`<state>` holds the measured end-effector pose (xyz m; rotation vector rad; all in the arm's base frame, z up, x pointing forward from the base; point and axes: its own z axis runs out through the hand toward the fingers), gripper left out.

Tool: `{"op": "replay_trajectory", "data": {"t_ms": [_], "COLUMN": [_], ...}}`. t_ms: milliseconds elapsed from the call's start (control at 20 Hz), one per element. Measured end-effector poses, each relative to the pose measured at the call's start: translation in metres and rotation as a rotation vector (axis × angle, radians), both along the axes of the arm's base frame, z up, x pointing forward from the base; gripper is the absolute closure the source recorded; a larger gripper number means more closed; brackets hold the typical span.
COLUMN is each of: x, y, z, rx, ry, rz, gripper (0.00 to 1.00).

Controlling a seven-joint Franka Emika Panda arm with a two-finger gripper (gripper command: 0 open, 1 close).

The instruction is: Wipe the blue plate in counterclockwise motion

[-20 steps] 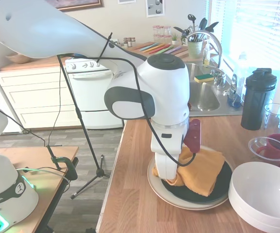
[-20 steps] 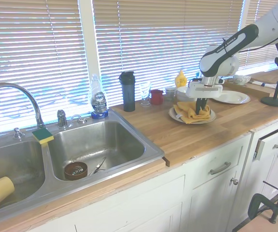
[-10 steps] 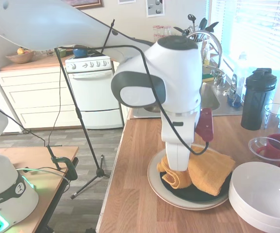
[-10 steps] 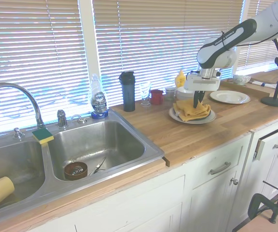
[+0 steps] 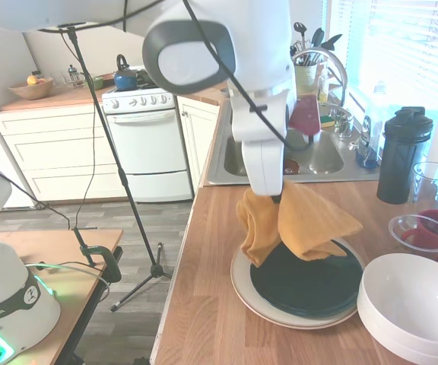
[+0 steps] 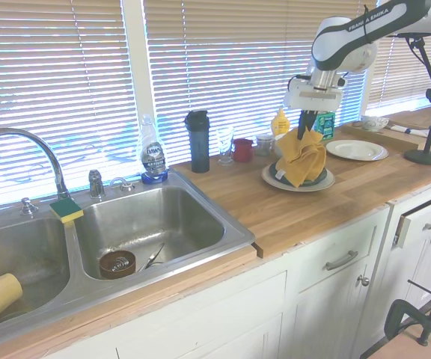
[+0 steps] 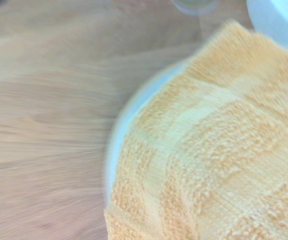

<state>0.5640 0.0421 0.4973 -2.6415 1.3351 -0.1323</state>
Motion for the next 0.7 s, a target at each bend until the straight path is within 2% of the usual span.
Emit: {"op": "replay_trajectory", "data": {"t_ms": [250, 700], "x": [-0.005, -0.014], "y": [0.028, 0.084], "z": [0.041, 0.081], "rx": [-0.015, -0.043], "ry": [-0.018, -0.033], "rz": [0.026, 0.074], "gripper": [1.0, 1.0]}}
